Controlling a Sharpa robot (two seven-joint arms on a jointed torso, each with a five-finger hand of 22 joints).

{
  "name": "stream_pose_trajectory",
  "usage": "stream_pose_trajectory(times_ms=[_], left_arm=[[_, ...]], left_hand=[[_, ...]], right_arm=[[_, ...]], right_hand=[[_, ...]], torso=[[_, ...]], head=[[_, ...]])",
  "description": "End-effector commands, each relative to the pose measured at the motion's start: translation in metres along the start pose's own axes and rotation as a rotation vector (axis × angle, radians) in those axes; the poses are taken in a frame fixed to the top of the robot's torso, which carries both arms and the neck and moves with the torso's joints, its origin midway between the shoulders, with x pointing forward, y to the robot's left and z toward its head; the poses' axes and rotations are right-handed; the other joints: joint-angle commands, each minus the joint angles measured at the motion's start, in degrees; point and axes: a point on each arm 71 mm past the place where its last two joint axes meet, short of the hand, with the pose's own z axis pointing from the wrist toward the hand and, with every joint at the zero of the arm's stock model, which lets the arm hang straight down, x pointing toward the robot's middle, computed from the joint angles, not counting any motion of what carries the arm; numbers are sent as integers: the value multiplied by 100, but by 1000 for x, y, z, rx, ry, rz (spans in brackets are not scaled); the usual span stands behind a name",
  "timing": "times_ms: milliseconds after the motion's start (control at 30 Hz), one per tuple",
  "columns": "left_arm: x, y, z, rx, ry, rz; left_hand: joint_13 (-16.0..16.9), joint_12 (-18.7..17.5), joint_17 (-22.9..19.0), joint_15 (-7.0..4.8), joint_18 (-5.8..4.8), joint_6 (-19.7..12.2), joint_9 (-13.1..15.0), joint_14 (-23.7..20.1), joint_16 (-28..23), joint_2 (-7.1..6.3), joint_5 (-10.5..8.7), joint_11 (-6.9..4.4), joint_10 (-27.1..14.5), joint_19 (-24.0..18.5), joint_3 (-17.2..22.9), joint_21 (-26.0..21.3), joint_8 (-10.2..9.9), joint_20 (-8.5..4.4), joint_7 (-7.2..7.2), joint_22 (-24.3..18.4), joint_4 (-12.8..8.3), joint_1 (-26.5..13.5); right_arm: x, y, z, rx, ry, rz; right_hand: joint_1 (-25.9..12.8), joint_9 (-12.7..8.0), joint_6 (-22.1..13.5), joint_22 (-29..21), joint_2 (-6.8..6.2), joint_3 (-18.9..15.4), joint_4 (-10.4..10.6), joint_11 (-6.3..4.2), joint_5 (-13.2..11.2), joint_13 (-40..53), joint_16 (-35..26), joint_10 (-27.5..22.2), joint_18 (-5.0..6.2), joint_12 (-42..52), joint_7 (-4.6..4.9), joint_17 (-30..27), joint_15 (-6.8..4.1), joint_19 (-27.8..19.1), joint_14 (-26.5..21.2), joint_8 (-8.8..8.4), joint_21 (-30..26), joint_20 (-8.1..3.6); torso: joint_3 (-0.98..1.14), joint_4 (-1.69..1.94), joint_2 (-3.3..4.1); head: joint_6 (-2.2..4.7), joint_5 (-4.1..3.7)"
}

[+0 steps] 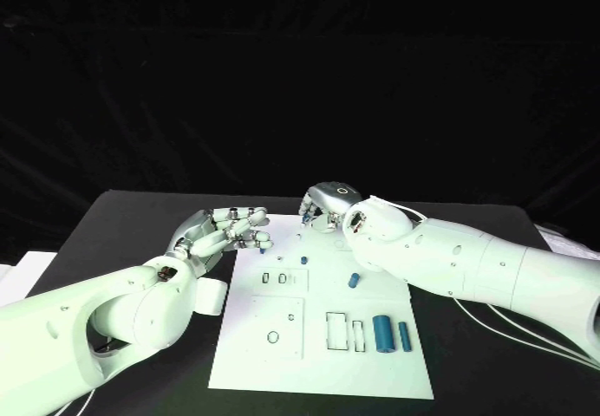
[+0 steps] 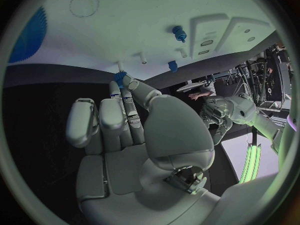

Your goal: Assemble the parts on the task board

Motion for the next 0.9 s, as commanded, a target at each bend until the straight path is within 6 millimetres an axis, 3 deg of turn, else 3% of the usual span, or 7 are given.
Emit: stream_pose_trajectory(times_ms=[33, 733, 900], left_arm=[[3, -2, 0, 5, 19, -9], [4, -4, 2, 7, 23, -8], [4, -5, 2, 7, 23, -8]], left_hand=[[8, -24, 11, 14, 84, -33, -4, 10, -27, 15, -20, -1, -23, 40, -7, 6, -37, 9, 16, 9, -43, -17], [8, -26, 14, 16, 83, -32, -4, 5, -32, 14, -21, -1, -23, 37, -8, 4, -38, 10, 16, 8, -45, -19], [8, -26, 14, 16, 83, -32, -4, 5, -32, 14, -21, -1, -23, 37, -8, 4, -38, 10, 16, 8, -45, -19]], right_arm=[[3, 1, 2, -5, 26, -1], [11, 5, 8, 18, 70, -41], [12, 4, 8, 26, 79, -45]], right_hand=[[30, -4, -41, 12, -31, 64, -12, -46, 18, 8, 15, -14, -101, 26, 20, 4, 45, -3, 78, -25, 26, 32], [-19, -13, -87, -19, -86, 102, 28, -30, -6, 1, -23, -82, -92, 18, 31, -74, 60, -42, 52, -34, 17, 49], [-84, -31, -186, -174, -165, 129, 83, 3, -8, -14, -145, -230, -58, 8, 62, -262, 91, -159, -5, -44, -59, 73]], torso=[[-5, 2, 2], [-14, 12, 16], [-17, 6, 17]], head=[[-9, 5], [-43, 37], [-46, 43]])
